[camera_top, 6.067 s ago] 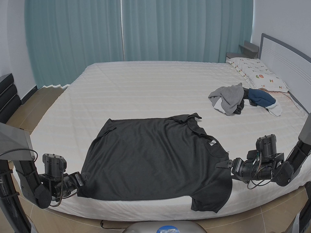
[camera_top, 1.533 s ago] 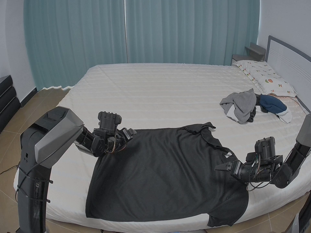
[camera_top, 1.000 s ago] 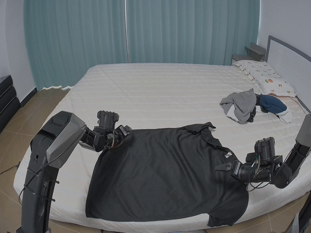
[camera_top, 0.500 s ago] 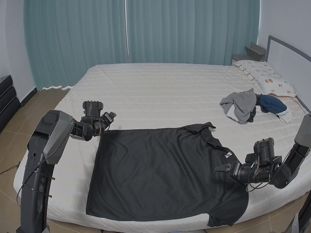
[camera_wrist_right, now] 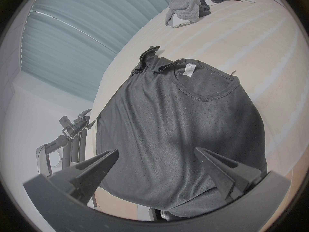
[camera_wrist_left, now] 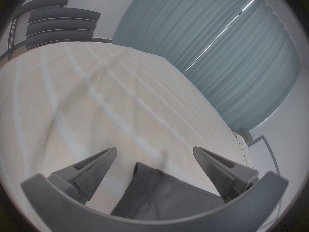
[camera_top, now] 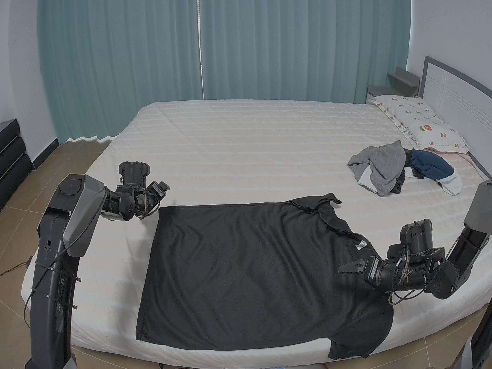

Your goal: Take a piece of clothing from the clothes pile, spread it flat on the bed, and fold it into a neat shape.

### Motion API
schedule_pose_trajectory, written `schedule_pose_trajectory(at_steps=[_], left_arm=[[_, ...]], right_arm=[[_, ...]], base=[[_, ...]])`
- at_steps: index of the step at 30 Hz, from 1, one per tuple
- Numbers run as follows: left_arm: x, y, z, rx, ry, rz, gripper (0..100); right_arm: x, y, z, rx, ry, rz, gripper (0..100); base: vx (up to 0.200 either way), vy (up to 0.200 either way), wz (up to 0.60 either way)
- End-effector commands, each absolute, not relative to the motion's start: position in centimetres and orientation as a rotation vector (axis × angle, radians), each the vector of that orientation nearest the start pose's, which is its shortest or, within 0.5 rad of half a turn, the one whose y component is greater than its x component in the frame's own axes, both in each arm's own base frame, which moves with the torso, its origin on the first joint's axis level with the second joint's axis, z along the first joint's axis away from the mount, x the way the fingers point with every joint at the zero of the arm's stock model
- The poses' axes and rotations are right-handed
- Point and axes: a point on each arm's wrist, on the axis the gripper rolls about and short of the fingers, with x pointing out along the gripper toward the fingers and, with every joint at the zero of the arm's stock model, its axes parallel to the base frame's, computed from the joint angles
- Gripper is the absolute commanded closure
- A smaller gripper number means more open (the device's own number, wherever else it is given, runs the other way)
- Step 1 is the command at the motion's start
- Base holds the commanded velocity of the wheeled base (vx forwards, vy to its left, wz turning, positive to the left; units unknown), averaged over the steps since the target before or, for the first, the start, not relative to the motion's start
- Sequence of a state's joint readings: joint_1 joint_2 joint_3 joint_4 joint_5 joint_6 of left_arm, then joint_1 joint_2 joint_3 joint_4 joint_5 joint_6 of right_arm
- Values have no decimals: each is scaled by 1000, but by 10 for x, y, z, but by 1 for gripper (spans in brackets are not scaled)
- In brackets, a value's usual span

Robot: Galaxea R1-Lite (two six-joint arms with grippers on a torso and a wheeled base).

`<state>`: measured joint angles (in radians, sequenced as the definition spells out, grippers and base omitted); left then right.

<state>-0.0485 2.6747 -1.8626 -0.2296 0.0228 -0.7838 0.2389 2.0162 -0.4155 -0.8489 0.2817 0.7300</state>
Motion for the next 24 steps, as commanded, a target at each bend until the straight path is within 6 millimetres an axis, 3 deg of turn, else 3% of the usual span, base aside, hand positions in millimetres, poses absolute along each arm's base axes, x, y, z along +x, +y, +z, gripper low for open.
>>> schedule_pose_trajectory(at_steps=[1, 10, 11, 18, 19, 24], left_arm=[[527, -24, -2, -738, 585, 213, 0], [526, -35, -4, -743, 593, 192, 0], [526, -38, -4, -741, 595, 188, 100], [524, -43, -10, -739, 615, 186, 100], [524, -42, -8, -748, 603, 195, 100], [525, -36, -2, -796, 578, 221, 100]], right_arm=[[267, 71, 26, 698, 896, 198, 0], [274, 72, 21, 703, 847, 214, 0], [276, 73, 20, 701, 844, 213, 0], [303, 69, 28, 697, 749, 178, 0], [324, 64, 28, 702, 697, 151, 0], [367, 59, 18, 696, 652, 97, 0]], base=[[0, 0, 0], [0, 0, 0], [0, 0, 0], [0, 0, 0], [0, 0, 0], [0, 0, 0]])
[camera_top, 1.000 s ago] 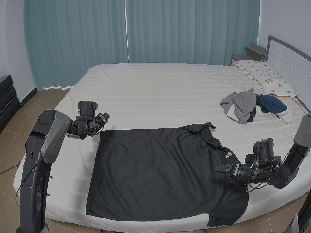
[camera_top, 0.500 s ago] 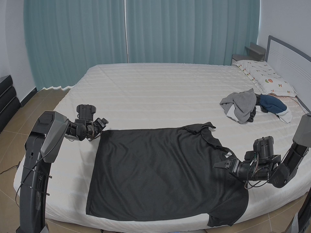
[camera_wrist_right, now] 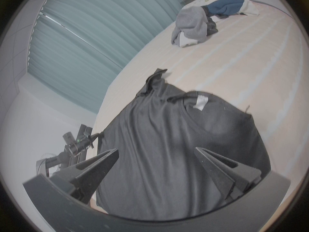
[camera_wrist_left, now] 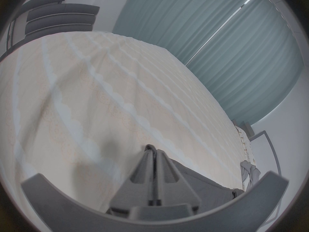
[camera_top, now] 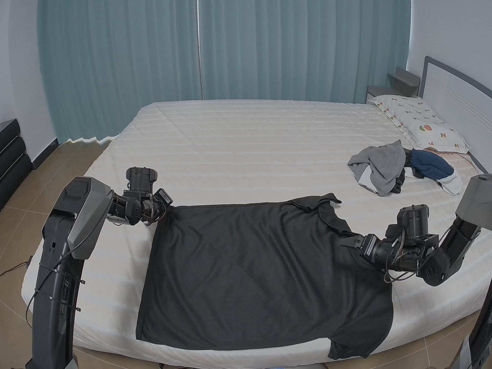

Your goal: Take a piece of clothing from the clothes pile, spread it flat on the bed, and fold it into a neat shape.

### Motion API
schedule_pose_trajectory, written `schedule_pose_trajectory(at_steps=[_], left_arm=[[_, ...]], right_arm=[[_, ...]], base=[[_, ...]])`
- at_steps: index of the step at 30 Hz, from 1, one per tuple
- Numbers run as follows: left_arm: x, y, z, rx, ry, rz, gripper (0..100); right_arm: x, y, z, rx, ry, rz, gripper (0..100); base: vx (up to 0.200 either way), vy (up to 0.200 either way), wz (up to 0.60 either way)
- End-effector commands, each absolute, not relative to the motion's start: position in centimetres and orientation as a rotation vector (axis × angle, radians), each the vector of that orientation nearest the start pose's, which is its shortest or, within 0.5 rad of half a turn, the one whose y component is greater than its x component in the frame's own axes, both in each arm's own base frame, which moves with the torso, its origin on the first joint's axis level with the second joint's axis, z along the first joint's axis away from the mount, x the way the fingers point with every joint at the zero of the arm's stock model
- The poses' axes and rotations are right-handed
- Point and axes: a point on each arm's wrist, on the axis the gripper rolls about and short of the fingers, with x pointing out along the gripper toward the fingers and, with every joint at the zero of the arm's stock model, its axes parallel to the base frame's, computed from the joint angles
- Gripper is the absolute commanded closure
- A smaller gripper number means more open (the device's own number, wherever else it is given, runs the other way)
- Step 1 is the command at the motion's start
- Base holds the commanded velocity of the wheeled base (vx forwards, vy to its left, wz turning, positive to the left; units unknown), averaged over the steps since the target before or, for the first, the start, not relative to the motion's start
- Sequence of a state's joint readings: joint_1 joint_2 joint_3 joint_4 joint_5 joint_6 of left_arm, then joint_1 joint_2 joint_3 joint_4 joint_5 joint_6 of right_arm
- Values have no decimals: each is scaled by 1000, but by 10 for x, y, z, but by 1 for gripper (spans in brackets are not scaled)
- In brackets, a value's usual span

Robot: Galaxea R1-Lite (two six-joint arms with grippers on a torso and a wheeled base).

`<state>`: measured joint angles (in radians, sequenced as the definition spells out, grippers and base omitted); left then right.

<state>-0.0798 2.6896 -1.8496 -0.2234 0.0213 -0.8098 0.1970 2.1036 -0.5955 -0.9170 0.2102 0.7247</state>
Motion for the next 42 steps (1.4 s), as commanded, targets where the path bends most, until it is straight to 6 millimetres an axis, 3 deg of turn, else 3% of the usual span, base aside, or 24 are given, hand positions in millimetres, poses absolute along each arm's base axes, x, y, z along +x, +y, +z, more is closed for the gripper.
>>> schedule_pose_trajectory(at_steps=[1, 2, 7, 12, 16, 23, 29, 33, 38, 40, 42], left_arm=[[525, -36, -2, -799, 578, 222, 100], [525, -32, 0, -817, 570, 230, 100], [526, -32, 5, -819, 554, 222, 100], [526, -32, 5, -819, 538, 216, 100], [525, -32, 3, -819, 544, 219, 100], [525, -33, 3, -818, 546, 218, 100], [525, -33, 3, -819, 545, 216, 100], [525, -36, 0, -814, 551, 213, 100], [525, -37, -1, -809, 556, 210, 100], [525, -37, -2, -809, 557, 211, 100], [525, -37, -2, -809, 557, 211, 100]], right_arm=[[369, 59, 16, 693, 653, 94, 0], [384, 55, 12, 675, 636, 91, 0], [415, 48, -4, 638, 635, 76, 0], [430, 44, -22, 576, 634, 83, 0], [436, 47, -22, 506, 611, 116, 0], [438, 52, -18, 407, 571, 162, 0], [434, 66, 22, 418, 464, 219, 0], [422, 88, 35, 450, 475, 264, 0], [407, 119, 35, 491, 527, 321, 0], [406, 123, 32, 494, 538, 327, 0], [407, 126, 18, 495, 573, 318, 0]], base=[[0, 0, 0], [0, 0, 0], [0, 0, 0], [0, 0, 0], [0, 0, 0], [0, 0, 0], [0, 0, 0], [0, 0, 0], [0, 0, 0], [0, 0, 0], [0, 0, 0]])
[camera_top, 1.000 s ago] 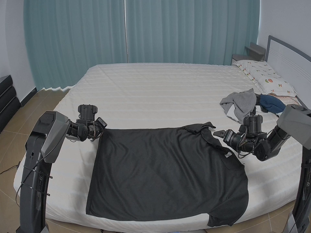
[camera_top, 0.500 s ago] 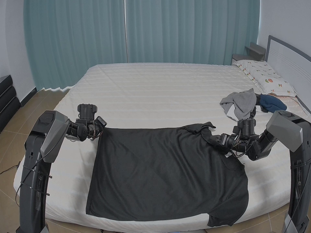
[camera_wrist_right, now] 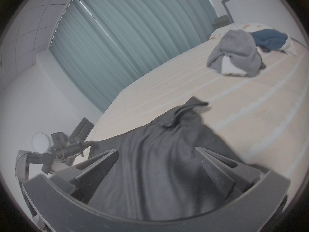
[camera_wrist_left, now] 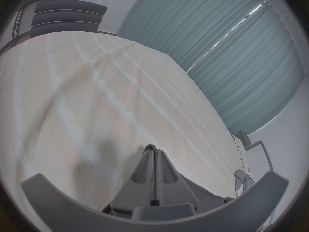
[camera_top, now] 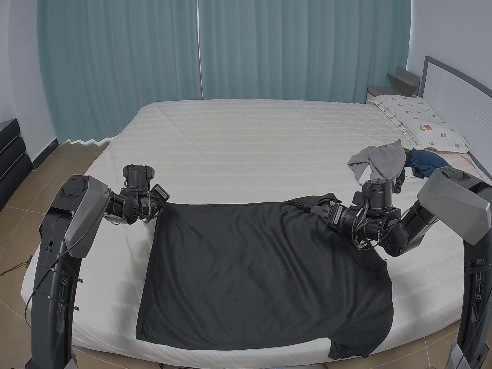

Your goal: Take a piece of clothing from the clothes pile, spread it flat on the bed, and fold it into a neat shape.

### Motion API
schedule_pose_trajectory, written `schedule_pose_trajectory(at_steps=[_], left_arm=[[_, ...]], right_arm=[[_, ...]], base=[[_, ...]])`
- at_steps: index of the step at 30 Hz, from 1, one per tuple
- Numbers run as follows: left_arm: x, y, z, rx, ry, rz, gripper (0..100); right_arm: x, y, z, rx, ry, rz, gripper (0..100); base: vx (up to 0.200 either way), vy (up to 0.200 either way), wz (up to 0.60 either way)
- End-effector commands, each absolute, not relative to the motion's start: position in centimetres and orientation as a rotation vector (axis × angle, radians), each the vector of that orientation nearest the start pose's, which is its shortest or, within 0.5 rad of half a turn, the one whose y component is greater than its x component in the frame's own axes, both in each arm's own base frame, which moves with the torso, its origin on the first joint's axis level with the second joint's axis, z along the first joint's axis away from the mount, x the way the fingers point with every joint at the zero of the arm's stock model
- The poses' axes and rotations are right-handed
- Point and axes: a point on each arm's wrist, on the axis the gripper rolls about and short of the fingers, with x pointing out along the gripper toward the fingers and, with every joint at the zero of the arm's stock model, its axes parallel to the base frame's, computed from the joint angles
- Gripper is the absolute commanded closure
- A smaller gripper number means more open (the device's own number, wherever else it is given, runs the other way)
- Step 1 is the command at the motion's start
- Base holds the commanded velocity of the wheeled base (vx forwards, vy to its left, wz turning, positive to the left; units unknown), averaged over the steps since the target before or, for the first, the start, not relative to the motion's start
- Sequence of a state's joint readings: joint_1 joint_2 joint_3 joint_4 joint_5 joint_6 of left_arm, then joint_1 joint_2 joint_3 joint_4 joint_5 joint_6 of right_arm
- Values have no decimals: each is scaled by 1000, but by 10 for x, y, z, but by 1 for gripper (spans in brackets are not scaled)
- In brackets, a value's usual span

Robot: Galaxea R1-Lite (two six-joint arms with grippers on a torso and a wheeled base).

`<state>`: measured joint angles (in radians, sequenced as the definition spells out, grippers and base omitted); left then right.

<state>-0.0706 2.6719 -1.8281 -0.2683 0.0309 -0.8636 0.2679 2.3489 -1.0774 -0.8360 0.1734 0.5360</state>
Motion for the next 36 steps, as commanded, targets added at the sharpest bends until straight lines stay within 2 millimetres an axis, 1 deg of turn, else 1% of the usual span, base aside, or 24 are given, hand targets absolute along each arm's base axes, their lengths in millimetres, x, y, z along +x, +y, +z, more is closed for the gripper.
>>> schedule_pose_trajectory(at_steps=[1, 2, 3, 5, 7, 8, 9, 12, 17, 25, 26, 29, 33, 34, 36], left_arm=[[525, -37, -2, -809, 557, 211, 100], [525, -37, -2, -809, 557, 211, 100], [525, -36, -2, -810, 556, 212, 100], [525, -36, -2, -810, 556, 212, 100], [525, -36, -3, -809, 558, 213, 100], [525, -36, -3, -809, 558, 213, 100], [525, -36, -4, -809, 559, 214, 100], [525, -36, -4, -809, 559, 214, 100], [525, -35, -4, -810, 558, 217, 100], [525, -34, -3, -811, 556, 217, 100], [525, -34, -3, -811, 555, 217, 100], [526, -33, -3, -811, 554, 218, 100], [526, -33, -2, -812, 553, 217, 100], [526, -33, -2, -812, 553, 217, 100], [526, -33, -3, -811, 554, 218, 100]], right_arm=[[408, 125, 10, 494, 586, 309, 0], [409, 125, 9, 494, 588, 307, 0], [412, 119, -5, 495, 612, 284, 0], [416, 110, -15, 500, 625, 254, 0], [422, 99, -21, 506, 621, 226, 0], [422, 99, -21, 506, 621, 226, 0], [430, 82, -26, 518, 617, 183, 0], [440, 64, -26, 526, 614, 127, 0], [455, 37, -21, 530, 553, 54, 0], [457, 22, -16, 521, 525, 37, 0], [457, 17, -13, 506, 516, 42, 0], [461, 13, -3, 481, 478, 52, 0], [467, 18, 10, 482, 438, 83, 0], [467, 18, 10, 482, 438, 83, 0], [466, 28, 17, 483, 429, 108, 0]], base=[[0, 0, 0], [0, 0, 0], [0, 0, 0], [0, 0, 0], [0, 0, 0], [0, 0, 0], [0, 0, 0], [0, 0, 0], [0, 0, 0], [0, 0, 0], [0, 0, 0], [0, 0, 0], [0, 0, 0], [0, 0, 0], [0, 0, 0]])
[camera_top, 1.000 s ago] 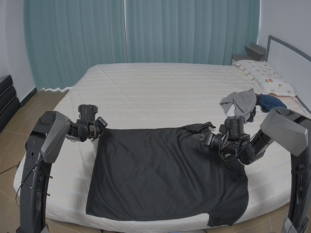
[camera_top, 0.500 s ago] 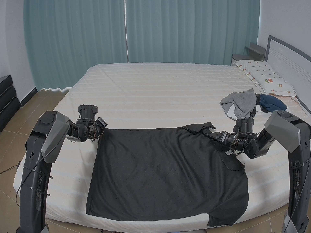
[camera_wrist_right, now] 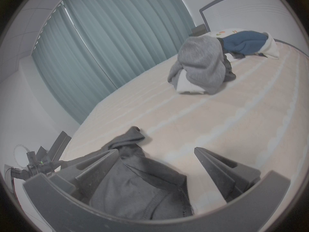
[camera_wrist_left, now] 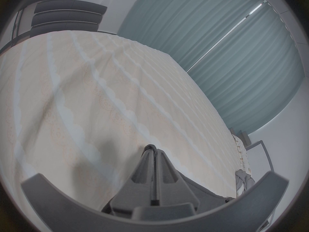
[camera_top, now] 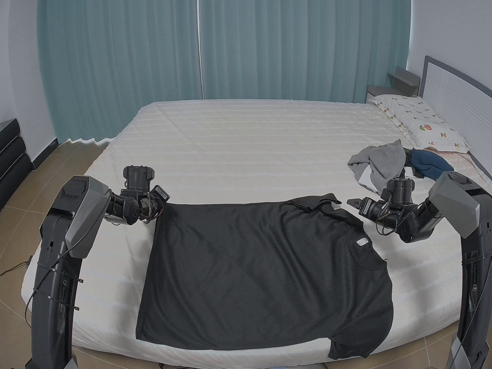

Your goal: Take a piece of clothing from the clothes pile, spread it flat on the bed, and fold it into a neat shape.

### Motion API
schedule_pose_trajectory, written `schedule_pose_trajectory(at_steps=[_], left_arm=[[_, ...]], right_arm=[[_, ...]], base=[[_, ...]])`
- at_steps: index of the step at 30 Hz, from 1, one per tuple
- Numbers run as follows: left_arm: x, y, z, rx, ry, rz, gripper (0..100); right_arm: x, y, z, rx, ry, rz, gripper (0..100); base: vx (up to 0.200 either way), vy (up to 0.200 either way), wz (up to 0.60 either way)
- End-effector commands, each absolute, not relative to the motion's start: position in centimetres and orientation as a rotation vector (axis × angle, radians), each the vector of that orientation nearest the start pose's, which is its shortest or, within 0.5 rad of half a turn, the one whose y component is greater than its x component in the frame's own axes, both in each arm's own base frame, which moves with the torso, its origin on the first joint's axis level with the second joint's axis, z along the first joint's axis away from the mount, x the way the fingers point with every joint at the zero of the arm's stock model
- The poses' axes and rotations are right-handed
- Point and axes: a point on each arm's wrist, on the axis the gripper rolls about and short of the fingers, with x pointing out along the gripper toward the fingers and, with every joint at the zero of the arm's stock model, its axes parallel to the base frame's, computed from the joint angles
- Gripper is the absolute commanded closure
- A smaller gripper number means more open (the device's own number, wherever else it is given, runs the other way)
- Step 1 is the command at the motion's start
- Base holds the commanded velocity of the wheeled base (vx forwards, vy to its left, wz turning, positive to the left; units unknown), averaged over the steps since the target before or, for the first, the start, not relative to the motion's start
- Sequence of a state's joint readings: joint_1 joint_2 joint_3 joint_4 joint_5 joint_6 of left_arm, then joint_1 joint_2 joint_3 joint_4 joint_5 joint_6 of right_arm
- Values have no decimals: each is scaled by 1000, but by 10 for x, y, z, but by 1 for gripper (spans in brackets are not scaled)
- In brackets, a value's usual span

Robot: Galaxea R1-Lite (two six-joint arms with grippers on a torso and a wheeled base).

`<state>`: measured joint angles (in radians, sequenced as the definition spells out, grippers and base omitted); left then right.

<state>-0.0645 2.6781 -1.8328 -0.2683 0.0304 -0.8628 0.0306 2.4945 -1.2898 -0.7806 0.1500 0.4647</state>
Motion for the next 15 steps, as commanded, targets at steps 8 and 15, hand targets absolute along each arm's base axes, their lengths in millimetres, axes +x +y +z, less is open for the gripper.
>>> schedule_pose_trajectory(at_steps=[8, 15], left_arm=[[526, -33, -3, -810, 554, 218, 100], [526, -33, -4, -810, 556, 218, 100]], right_arm=[[453, 89, 28, 488, 464, 253, 0], [455, 117, 2, 484, 520, 304, 0]], base=[[0, 0, 0], [0, 0, 0]])
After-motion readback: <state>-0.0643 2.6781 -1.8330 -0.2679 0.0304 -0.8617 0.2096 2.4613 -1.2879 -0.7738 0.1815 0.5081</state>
